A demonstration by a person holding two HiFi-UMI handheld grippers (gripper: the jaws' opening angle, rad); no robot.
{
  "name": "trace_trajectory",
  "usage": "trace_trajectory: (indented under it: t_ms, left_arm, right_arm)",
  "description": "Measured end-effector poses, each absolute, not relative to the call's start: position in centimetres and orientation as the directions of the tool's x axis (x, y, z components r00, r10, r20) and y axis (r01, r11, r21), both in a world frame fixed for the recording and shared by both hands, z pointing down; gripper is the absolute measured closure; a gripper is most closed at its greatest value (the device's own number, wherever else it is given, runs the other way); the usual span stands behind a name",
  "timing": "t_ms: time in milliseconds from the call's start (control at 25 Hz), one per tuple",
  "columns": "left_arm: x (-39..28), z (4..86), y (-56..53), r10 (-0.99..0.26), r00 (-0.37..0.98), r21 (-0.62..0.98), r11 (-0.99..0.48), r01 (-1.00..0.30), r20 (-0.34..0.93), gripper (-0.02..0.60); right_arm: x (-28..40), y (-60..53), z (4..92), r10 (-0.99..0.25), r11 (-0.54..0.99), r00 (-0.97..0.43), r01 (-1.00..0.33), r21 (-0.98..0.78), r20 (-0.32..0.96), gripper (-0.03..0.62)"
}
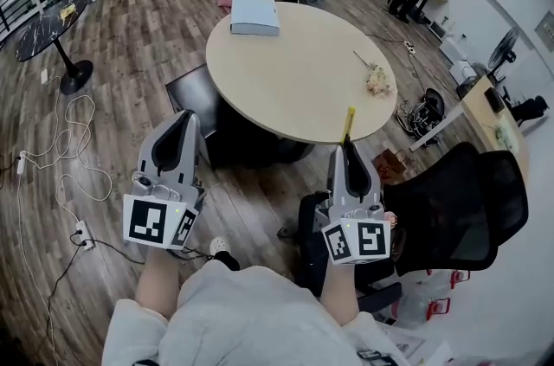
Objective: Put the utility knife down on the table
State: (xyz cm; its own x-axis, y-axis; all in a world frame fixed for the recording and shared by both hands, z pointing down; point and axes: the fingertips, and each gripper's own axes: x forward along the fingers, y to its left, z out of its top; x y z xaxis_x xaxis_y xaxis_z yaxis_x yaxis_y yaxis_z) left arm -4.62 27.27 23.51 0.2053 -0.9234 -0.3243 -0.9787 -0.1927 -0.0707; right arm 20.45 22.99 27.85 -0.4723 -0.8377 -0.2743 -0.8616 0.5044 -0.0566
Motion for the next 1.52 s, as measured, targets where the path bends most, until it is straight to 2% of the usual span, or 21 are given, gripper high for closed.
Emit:
trace_trajectory:
  t_ms: [760,1160,1520]
  left_arm:
    - [-12.3,22.9,19.9,-0.895,0.269,-0.093,-0.252,-0.963,-0.356,0.574]
    - [-14.6,24.2,17.0,-0.904,0.26,-0.06,-0.255,-0.965,-0.34,0.574]
    - [-16.5,24.3,10.5,-0.914,0.228,-0.06,-0.221,-0.974,-0.337,0.574]
  right_arm:
    - [13.3,16.8,28.1,-0.864,0.443,-0.404,-0.893,-0.072,-0.3,0.519]
    - [11.6,13.9,28.9,-0.877,0.434,-0.403,-0.898,-0.068,-0.263,0.519]
    - [9.4,6.5,28.7,-0.857,0.471,-0.439,-0.88,-0.066,-0.268,0.519]
